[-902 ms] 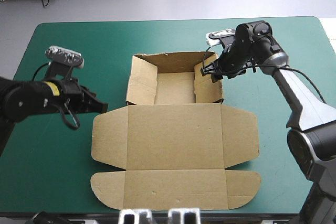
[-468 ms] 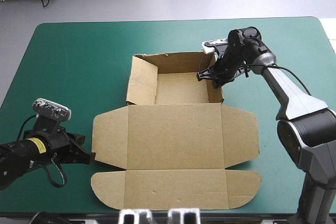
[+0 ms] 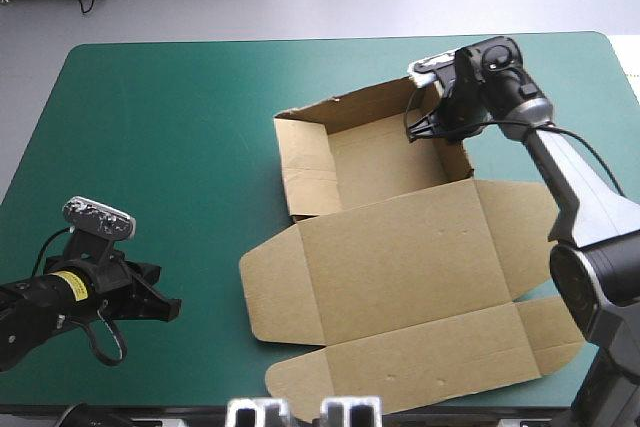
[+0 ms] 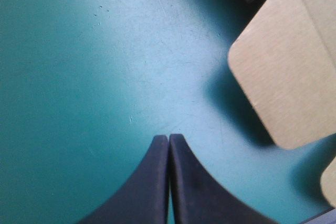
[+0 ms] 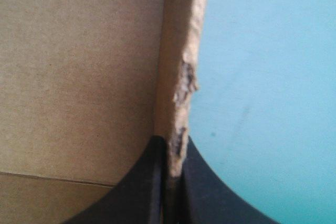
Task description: Fold the box
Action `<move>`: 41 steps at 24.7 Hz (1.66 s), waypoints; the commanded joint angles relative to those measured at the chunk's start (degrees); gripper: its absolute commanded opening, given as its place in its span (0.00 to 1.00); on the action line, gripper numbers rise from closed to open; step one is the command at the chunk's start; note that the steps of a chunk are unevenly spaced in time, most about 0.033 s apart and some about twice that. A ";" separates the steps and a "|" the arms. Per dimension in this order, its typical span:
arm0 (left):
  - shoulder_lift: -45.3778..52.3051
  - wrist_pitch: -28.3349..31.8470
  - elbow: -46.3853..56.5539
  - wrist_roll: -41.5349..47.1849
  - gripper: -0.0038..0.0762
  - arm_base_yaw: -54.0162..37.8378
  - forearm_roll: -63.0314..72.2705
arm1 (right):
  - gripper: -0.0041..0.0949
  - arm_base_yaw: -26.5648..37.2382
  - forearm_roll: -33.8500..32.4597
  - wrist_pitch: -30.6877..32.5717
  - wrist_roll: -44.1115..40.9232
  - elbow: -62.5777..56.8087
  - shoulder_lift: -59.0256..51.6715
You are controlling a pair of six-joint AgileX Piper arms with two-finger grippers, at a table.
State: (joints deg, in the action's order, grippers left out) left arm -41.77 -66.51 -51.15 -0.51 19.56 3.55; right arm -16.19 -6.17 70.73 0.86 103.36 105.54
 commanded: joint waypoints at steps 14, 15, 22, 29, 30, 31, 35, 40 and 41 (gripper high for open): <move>-0.09 4.23 -1.40 -0.11 0.03 0.35 0.76 | 0.02 36.81 4.01 0.26 10.45 1.50 -3.13; -0.09 4.35 -1.40 -0.11 0.03 0.35 0.76 | 0.03 37.69 4.13 0.10 11.63 1.50 -2.67; -0.09 5.15 -1.40 -0.11 0.03 0.35 0.27 | 0.34 38.31 2.00 0.10 14.59 1.50 2.83; -0.09 5.27 -1.40 -0.11 0.03 0.35 -6.93 | 0.42 38.31 0.98 1.24 12.74 5.69 2.24; -0.09 5.27 -1.40 -0.11 0.03 0.35 -7.94 | 0.42 38.31 0.66 1.24 12.74 7.38 1.29; -0.09 5.27 -1.40 -0.11 0.03 0.35 -9.07 | 0.42 38.31 0.55 1.24 12.74 8.54 0.43; -0.09 4.25 -1.30 -0.11 0.03 0.35 -15.89 | 0.36 38.31 2.33 1.24 12.64 11.04 -4.89; 0.01 -1.16 0.00 -0.11 0.03 0.35 -16.68 | 0.01 37.54 11.12 1.24 11.45 10.65 -10.78; 0.28 -1.27 0.92 -0.11 0.03 0.35 -16.68 | 0.03 36.94 12.24 1.24 11.64 10.29 -11.93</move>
State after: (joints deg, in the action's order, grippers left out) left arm -41.70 -68.23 -50.23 -0.55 19.56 -12.18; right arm 21.69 2.17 71.36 12.42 112.53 99.29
